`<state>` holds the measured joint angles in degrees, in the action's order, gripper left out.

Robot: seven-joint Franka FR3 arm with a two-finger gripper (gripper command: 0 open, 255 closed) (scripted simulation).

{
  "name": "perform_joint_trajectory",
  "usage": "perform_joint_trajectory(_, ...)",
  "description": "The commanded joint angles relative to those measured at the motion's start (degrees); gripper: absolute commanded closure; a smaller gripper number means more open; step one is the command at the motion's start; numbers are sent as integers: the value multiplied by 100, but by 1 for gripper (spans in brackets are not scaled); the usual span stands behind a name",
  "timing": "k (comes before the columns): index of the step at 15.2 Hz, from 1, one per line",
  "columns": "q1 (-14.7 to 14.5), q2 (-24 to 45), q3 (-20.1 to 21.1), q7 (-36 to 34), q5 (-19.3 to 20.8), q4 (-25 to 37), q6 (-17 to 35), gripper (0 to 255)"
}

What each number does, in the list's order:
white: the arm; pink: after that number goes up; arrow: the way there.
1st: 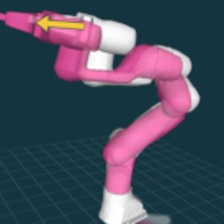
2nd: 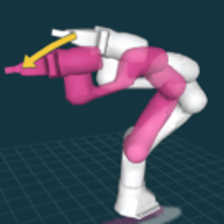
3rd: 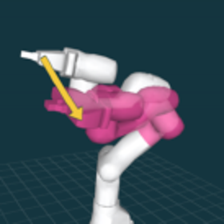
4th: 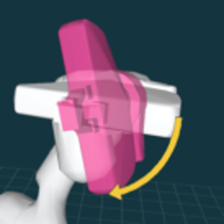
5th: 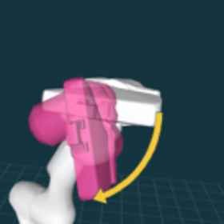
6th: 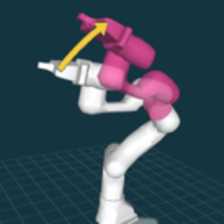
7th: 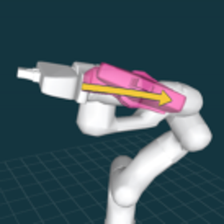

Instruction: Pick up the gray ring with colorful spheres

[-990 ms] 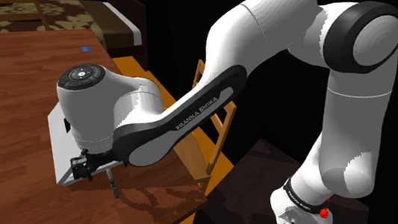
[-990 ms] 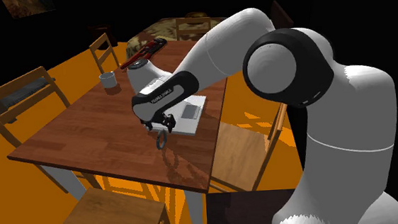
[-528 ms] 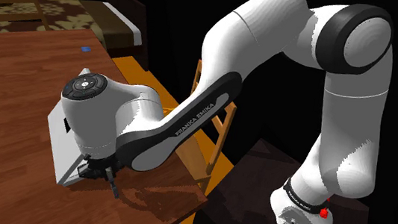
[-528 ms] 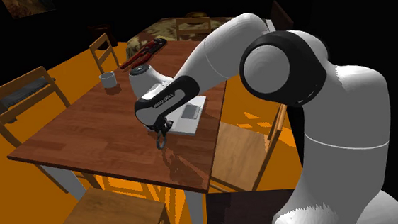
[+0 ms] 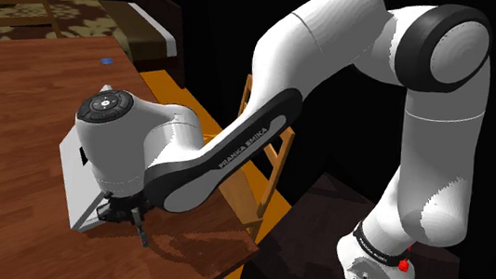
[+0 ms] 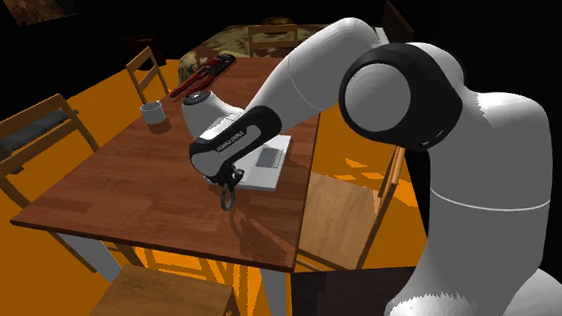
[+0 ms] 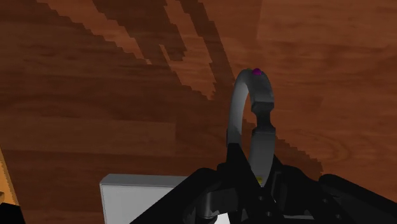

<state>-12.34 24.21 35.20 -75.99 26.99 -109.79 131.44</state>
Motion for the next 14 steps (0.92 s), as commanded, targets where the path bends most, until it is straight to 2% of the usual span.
perform_joint_trajectory(1,26,-69,39,50,-68,29,-83,255)
perform_joint_trajectory(14,209,-606,298,455,-596,368,-823,255)
